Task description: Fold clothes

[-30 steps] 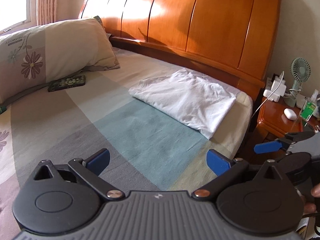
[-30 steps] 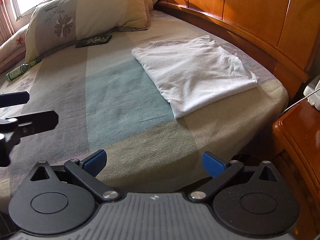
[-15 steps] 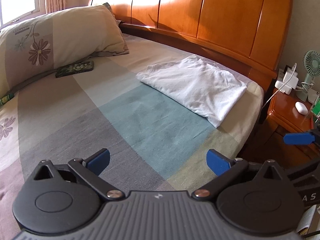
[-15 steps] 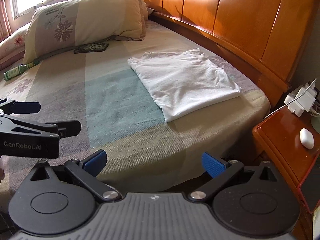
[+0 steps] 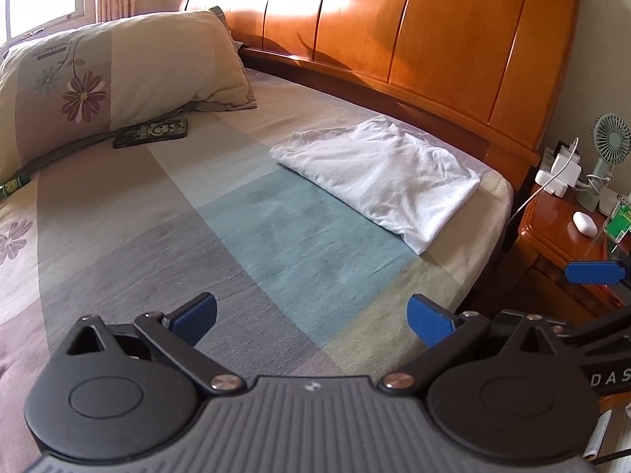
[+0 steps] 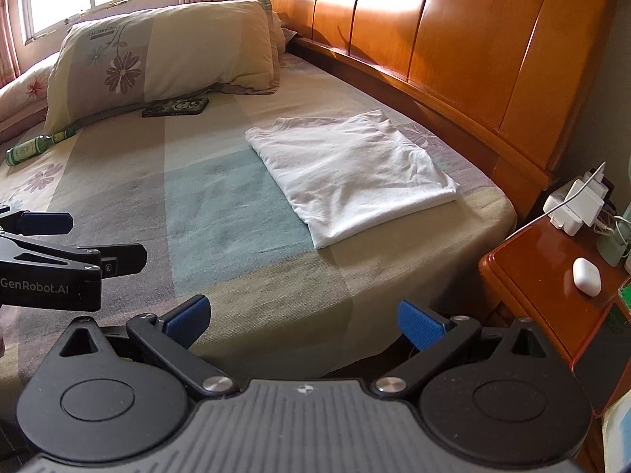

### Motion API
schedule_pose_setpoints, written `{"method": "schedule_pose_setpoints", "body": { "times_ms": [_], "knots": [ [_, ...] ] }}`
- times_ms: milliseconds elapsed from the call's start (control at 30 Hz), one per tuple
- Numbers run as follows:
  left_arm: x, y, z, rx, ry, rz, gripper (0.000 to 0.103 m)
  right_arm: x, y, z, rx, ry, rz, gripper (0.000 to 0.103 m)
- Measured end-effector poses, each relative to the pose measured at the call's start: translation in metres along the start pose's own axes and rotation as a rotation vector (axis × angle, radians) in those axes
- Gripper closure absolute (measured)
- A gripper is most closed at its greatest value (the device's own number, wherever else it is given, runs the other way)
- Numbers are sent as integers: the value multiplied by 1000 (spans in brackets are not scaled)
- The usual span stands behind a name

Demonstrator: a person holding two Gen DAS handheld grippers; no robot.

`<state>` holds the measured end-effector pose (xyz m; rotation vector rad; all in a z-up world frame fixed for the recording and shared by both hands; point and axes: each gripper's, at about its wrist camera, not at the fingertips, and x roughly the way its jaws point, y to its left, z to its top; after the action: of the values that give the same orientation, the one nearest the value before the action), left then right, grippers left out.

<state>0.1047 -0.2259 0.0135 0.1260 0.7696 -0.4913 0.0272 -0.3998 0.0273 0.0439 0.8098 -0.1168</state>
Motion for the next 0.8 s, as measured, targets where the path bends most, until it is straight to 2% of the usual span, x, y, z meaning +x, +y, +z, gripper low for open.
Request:
{"method": "schedule_pose_setpoints", "body": {
  "times_ms": [800],
  "knots": [
    [3,-1,-3,12,6,-23,1,-2,0,1,2,-11,-5,0]
  ]
}}
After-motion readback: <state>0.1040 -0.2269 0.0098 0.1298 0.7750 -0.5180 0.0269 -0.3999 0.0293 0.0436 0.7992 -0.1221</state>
